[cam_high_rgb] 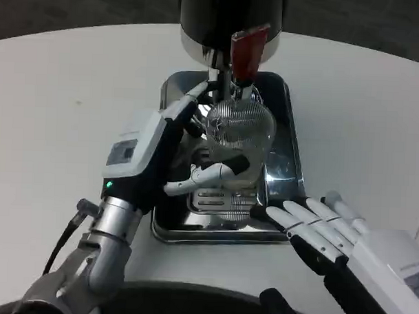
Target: Grasp the cup under the faucet to collect the drink, then remove the cup.
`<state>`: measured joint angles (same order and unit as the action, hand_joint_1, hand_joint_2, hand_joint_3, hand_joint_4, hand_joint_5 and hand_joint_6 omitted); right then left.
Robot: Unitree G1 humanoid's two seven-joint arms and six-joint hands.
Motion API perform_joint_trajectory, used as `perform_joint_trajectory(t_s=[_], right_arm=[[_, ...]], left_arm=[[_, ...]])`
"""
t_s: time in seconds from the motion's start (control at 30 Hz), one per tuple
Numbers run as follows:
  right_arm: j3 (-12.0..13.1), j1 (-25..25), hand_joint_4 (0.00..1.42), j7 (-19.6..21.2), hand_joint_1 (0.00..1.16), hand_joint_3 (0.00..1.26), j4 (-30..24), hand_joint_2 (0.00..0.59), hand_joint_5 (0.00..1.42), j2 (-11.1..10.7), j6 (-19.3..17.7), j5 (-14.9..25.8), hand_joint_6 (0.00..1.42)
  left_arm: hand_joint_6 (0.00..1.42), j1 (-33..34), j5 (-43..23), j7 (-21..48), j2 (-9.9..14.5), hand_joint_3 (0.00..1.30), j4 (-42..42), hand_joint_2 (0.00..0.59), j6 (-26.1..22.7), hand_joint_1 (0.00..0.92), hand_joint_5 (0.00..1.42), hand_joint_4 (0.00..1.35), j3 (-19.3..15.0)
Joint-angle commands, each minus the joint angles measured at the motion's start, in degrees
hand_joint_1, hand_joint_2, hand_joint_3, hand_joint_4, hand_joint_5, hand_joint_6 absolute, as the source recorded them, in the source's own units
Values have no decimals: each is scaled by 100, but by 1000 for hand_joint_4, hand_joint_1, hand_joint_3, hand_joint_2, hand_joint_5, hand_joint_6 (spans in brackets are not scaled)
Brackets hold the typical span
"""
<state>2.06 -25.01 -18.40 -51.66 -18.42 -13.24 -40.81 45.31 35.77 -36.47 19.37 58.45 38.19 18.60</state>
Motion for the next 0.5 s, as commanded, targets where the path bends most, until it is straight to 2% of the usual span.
perform_joint_trajectory(t_s=[0.03,0.17,0.3,0.4,0.5], right_arm=[[-7,-30,96,17,289,145,3,466,72,36,35,-13,4],[-29,-14,96,28,289,146,22,465,73,61,65,-37,10],[-58,24,96,64,284,146,77,469,74,77,78,-79,13],[-68,88,96,68,280,146,80,471,75,66,66,-106,15],[-69,127,96,61,277,146,74,472,75,56,58,-104,16]], left_arm=[[346,-359,-331,234,96,169,-281,0,211,4,493,212,-205],[261,-752,-1030,706,73,166,-624,3,539,0,392,188,-607],[215,-1240,-1581,1168,134,172,-1357,34,659,0,372,190,-990],[218,-1598,-2096,1553,170,194,-2257,74,716,0,400,215,-1366],[223,-1842,-2544,2014,248,191,-3205,99,563,0,396,211,-1663]])
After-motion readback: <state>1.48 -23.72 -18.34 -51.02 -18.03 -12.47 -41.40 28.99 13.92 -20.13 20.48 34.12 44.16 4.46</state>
